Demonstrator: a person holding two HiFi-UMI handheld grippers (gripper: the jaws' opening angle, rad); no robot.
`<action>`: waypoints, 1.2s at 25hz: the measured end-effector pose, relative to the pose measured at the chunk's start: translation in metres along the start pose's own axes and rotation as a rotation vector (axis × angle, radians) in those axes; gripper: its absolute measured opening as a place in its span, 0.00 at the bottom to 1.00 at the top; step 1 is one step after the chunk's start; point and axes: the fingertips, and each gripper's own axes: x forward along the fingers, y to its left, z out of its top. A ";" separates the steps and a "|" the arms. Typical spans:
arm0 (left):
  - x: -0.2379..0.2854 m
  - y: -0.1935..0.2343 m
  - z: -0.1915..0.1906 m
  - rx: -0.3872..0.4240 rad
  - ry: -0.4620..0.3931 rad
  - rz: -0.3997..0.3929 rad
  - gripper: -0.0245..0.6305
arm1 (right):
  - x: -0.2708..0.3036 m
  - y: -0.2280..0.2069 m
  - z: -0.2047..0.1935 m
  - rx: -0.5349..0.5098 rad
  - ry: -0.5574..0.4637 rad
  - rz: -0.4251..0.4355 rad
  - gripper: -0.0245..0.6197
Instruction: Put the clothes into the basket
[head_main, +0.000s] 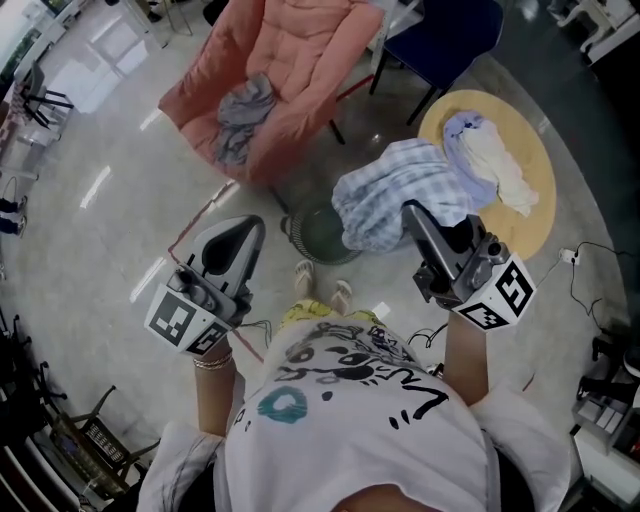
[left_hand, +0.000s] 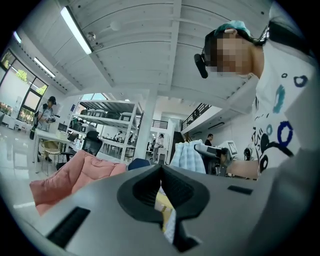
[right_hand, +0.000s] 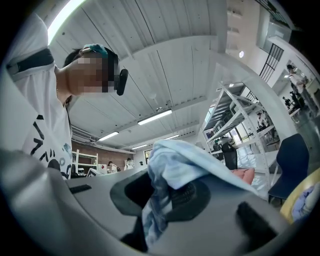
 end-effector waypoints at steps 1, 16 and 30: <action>0.002 0.004 0.000 -0.005 0.003 -0.009 0.06 | 0.003 -0.001 0.000 -0.006 0.003 -0.005 0.15; 0.030 0.066 0.015 0.008 -0.004 -0.172 0.06 | 0.055 -0.002 0.005 -0.089 0.007 -0.091 0.15; 0.042 0.106 -0.032 -0.039 0.065 -0.177 0.06 | 0.085 -0.018 -0.049 -0.003 0.094 -0.135 0.15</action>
